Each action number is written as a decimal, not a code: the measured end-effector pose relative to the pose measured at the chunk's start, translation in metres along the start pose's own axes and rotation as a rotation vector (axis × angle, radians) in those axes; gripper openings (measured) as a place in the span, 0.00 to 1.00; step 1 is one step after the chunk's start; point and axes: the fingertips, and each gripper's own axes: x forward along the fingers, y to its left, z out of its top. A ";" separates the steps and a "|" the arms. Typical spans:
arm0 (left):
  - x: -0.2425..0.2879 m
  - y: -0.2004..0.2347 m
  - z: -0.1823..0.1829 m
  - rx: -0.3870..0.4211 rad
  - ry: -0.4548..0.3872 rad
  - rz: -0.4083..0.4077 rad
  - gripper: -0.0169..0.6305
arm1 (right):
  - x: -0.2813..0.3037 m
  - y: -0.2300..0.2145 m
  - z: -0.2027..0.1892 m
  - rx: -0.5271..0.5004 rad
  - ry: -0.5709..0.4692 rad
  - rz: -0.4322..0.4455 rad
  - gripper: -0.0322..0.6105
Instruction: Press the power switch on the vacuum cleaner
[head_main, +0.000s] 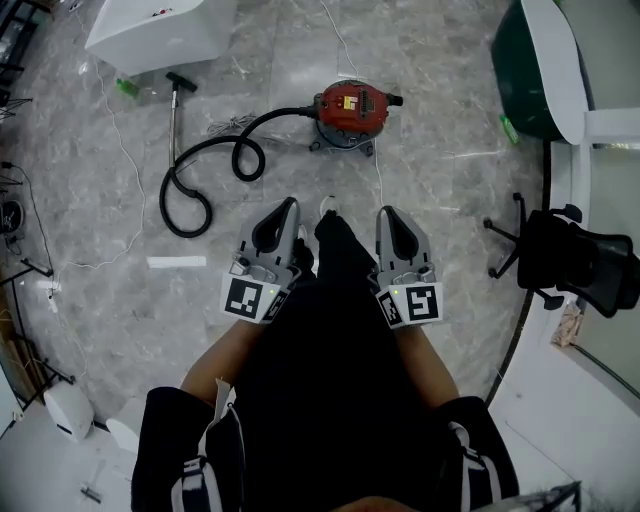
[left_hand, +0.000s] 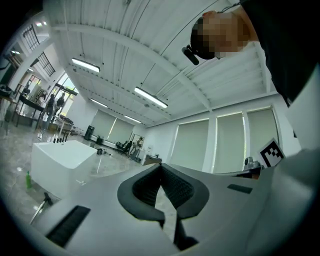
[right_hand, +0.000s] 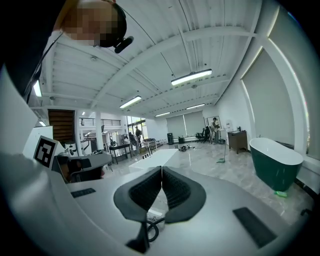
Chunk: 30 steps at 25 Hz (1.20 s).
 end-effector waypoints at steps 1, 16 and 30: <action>0.008 0.004 0.003 0.001 -0.015 0.014 0.05 | 0.009 -0.005 -0.001 -0.002 0.008 0.011 0.08; 0.122 0.056 -0.025 0.042 0.019 0.194 0.05 | 0.189 -0.123 -0.085 -0.229 0.331 0.117 0.08; 0.169 0.097 -0.073 0.036 0.078 0.309 0.05 | 0.329 -0.192 -0.197 -0.386 0.530 0.220 0.08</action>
